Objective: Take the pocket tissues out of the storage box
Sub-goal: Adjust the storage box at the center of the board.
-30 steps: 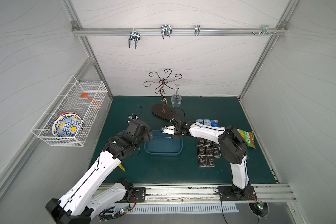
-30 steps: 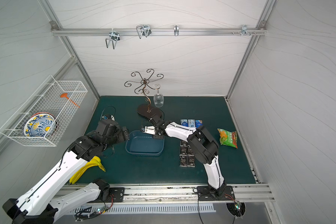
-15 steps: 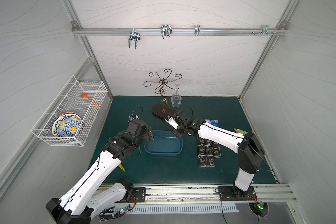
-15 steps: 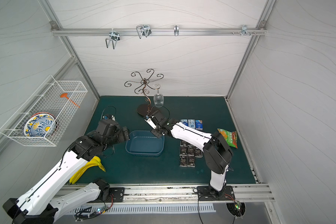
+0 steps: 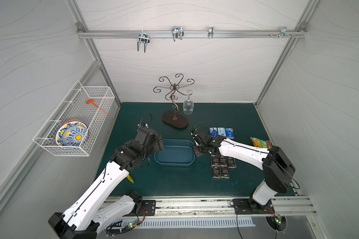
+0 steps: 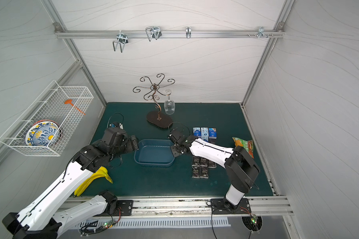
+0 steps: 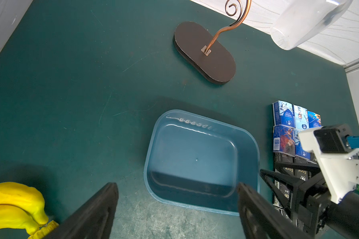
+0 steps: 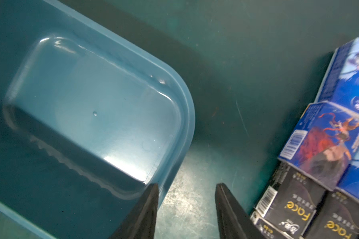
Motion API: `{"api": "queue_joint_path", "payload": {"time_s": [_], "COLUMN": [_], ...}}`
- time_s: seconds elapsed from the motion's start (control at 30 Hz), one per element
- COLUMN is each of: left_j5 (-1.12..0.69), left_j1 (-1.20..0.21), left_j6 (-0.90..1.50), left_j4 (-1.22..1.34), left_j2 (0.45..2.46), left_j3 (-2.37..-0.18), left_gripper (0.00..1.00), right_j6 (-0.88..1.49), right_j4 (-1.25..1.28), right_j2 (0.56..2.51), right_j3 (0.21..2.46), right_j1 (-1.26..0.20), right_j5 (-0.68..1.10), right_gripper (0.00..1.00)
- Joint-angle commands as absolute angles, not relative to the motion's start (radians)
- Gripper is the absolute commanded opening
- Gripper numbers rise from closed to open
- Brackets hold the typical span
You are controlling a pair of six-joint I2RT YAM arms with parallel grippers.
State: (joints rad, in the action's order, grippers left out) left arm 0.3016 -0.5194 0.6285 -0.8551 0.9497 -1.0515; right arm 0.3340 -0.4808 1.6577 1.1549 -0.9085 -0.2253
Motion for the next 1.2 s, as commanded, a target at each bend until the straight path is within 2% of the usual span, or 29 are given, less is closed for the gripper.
{"api": "queue_joint_path", "payload": {"time_s": [0.0, 0.23, 0.43, 0.5, 0.67, 0.93, 1.17], "left_j5": [0.3, 0.304, 0.309, 0.313, 0.312, 0.304, 0.312], "left_j1": [-0.517, -0.516, -0.516, -0.517, -0.516, -0.516, -0.517], "left_j6": [0.626, 0.626, 0.625, 0.624, 0.623, 0.624, 0.617], "left_j4": [-0.805, -0.802, -0.804, -0.805, -0.804, -0.795, -0.808], "left_j2": [0.934, 0.94, 0.94, 0.938, 0.946, 0.963, 0.96], "left_j3": [-1.072, -1.068, -1.066, -1.066, -1.071, -1.074, -1.08], "left_gripper": [0.93, 0.93, 0.93, 0.93, 0.93, 0.93, 0.93], "right_j6": [0.376, 0.378, 0.361, 0.342, 0.221, -0.247, -0.56], "right_j4": [-0.47, -0.443, -0.42, -0.419, -0.442, -0.401, -0.364], "right_j2": [1.679, 1.714, 1.743, 1.744, 1.749, 1.818, 1.886], "right_j3": [1.147, 1.163, 1.155, 1.151, 1.164, 1.222, 1.289], "right_j1": [-0.908, -0.907, -0.879, -0.867, -0.844, -0.862, -0.861], "right_j5": [-0.186, -0.152, -0.099, -0.091, -0.105, -0.133, -0.062], "right_gripper": [0.47, 0.42, 0.17, 0.14, 0.11, 0.08, 0.09]}}
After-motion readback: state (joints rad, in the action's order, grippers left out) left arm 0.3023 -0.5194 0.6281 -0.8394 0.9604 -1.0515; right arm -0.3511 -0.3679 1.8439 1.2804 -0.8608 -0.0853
